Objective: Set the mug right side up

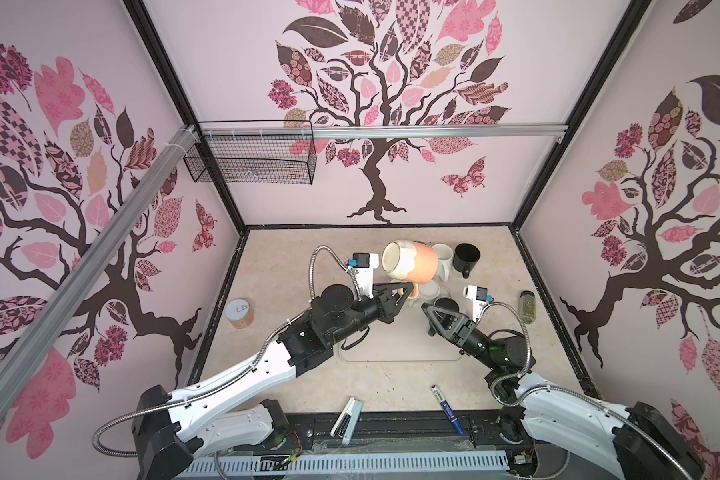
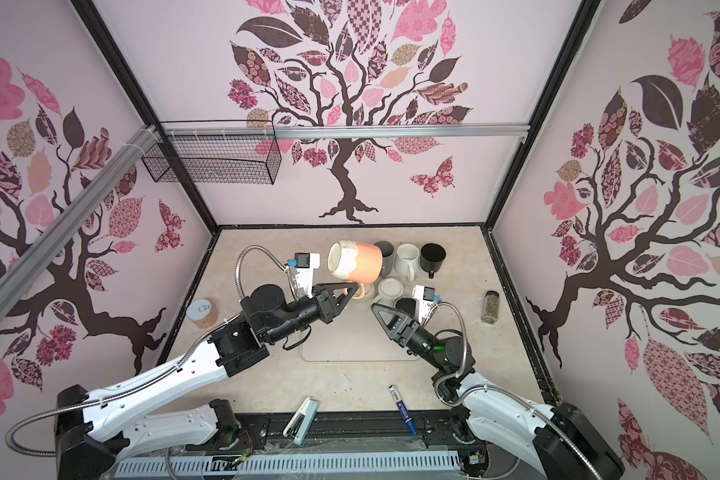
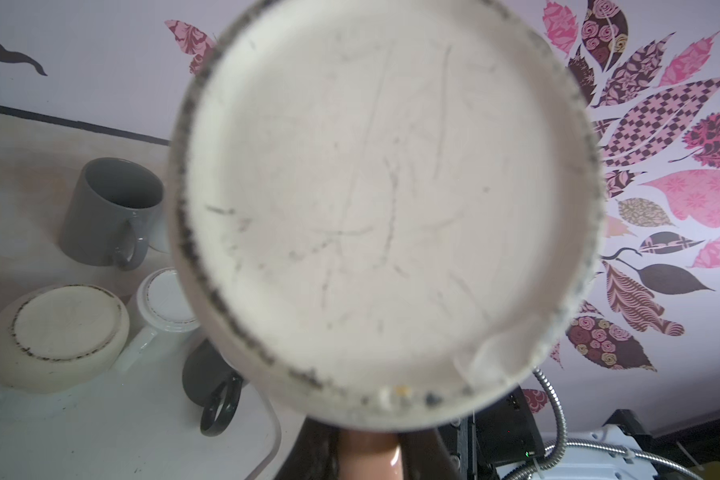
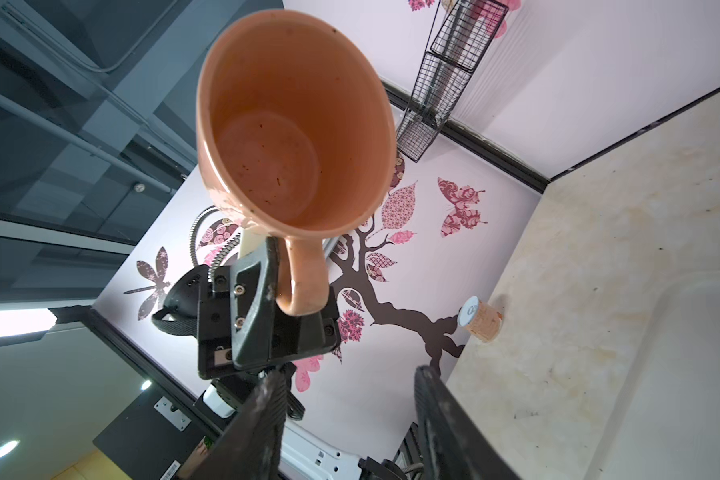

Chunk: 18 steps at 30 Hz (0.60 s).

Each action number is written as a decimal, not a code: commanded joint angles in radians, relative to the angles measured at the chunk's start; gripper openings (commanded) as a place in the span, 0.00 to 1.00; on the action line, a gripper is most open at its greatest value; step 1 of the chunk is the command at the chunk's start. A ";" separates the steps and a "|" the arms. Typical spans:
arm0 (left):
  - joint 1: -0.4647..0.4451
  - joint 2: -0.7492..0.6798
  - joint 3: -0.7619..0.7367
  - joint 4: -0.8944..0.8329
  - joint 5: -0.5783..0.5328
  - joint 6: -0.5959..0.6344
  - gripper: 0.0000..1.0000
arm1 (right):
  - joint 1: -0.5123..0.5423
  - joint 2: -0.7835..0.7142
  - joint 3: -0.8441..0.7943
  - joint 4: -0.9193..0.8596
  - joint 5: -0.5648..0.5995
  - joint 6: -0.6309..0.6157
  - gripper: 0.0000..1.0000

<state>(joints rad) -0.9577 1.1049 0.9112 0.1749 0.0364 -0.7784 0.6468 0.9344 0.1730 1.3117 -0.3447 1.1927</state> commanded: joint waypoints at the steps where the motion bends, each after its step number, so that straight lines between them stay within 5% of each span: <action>1: 0.005 -0.008 -0.017 0.214 0.036 -0.028 0.00 | 0.003 0.035 0.068 0.133 -0.006 0.039 0.53; 18: 0.005 -0.022 -0.018 0.206 0.080 -0.013 0.00 | 0.003 0.176 0.186 0.190 -0.121 0.073 0.44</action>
<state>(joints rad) -0.9569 1.1118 0.8894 0.2382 0.0978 -0.8093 0.6468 1.0992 0.3187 1.4425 -0.4320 1.2427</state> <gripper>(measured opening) 0.180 0.441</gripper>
